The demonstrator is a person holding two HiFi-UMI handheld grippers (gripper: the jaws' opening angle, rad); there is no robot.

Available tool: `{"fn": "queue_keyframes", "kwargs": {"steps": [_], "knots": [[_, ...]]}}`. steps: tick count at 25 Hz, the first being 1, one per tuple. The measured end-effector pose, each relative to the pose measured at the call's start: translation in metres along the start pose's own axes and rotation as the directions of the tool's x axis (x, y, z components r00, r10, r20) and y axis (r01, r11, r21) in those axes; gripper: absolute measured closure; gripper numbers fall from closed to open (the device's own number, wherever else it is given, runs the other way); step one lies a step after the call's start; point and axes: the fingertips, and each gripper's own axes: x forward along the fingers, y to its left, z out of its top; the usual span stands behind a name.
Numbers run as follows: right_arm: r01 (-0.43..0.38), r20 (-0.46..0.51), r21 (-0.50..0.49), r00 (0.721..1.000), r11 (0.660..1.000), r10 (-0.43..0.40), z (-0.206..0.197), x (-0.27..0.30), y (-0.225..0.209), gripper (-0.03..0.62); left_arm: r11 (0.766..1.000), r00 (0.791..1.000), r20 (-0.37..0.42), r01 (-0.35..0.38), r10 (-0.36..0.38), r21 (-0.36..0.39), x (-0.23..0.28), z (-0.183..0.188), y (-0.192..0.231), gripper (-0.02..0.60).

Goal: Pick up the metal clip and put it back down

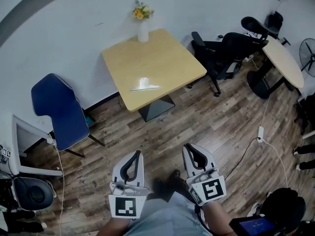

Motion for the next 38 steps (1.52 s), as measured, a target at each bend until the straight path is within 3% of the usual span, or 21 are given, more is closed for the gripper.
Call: {"fn": "queue_keyframes", "kwargs": {"steps": [8, 15, 21, 26, 32, 38], "knots": [[0.016, -0.053, 0.051, 0.998, 0.999, -0.013, -0.031, 0.053, -0.044, 0.543, 0.999, 0.996, -0.077, 0.033, -0.034, -0.013, 0.076, -0.032, 0.014, 0.563], [0.005, -0.042, 0.092, 0.999, 0.996, -0.001, -0.026, 0.129, -0.121, 0.543, 0.999, 0.993, -0.109, 0.046, -0.045, 0.001, 0.185, -0.033, 0.023, 0.563], [-0.048, -0.035, 0.117, 0.998, 0.992, 0.052, -0.021, 0.200, -0.168, 0.543, 1.000, 0.991, -0.133, 0.012, -0.011, 0.011, 0.261, -0.032, 0.044, 0.563], [-0.078, 0.007, 0.094, 0.997, 0.993, 0.077, 0.014, 0.234, -0.197, 0.543, 0.999, 0.997, -0.082, -0.008, 0.010, 0.034, 0.302, 0.000, 0.050, 0.563], [-0.118, 0.073, 0.060, 0.991, 0.991, 0.114, 0.060, 0.254, -0.203, 0.543, 0.998, 0.999, -0.014, -0.033, 0.034, 0.052, 0.324, 0.042, 0.064, 0.563], [-0.112, 0.073, 0.042, 0.991, 0.993, 0.108, 0.070, 0.300, -0.207, 0.543, 0.998, 0.999, -0.002, -0.045, 0.045, 0.054, 0.355, 0.043, 0.111, 0.563]]}}
